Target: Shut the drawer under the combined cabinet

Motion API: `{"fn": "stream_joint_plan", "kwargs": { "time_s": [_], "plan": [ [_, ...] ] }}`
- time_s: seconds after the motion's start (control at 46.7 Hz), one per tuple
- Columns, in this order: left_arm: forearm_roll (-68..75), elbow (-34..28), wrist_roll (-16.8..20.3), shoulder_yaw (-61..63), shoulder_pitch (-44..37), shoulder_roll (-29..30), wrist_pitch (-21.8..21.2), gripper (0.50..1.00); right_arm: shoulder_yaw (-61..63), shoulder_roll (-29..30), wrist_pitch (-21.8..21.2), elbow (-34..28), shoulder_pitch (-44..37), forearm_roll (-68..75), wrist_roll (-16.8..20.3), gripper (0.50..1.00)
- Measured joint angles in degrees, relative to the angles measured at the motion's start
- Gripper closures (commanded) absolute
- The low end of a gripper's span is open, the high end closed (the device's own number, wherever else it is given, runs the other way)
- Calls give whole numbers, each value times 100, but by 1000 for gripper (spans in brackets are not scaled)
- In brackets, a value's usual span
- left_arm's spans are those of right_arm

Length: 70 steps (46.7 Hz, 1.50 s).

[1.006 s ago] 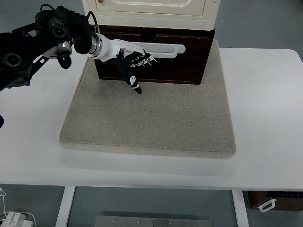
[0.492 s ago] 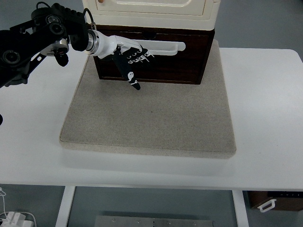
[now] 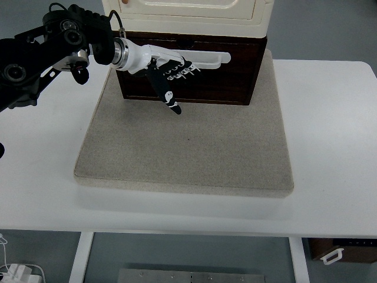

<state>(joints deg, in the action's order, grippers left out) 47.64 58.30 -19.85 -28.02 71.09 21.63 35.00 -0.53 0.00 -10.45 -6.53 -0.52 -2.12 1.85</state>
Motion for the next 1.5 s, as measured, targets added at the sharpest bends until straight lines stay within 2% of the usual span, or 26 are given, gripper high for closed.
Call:
{"fn": "stream_joint_plan", "kwargs": {
  "time_s": [0.107,0.235,0.321,0.77,1.049,1.241,1.498],
  "plan": [
    [-29,259,288,-128,-68,-4,0,500,0,0,0,-2,0,0,-1,548],
    [-186,438,897,-401,-151,-50,0,500,0,0,0,-2,0,0,0,548],
    [-414,505,1067,-606,-161,-70,0,500,0,0,0,-1,0,0,-1,548],
    [-1098,661,1134,-2500,-157,-329,0,500,0,0,-2,-1,-1,0,-1,548],
    [-2360,561,1135,-3593,-146,-325,-1,500,0,0,-2,-3,0,0,0,548],
    [-2825,172,1133,-4428,-126,-299,0,500,0,0,-2,-2,-1,1,-1,548],
    [-3007,-872,1133,-5338,31,-247,-1,500,0,0,-1,-2,0,2,-1,548]
  ]
}}
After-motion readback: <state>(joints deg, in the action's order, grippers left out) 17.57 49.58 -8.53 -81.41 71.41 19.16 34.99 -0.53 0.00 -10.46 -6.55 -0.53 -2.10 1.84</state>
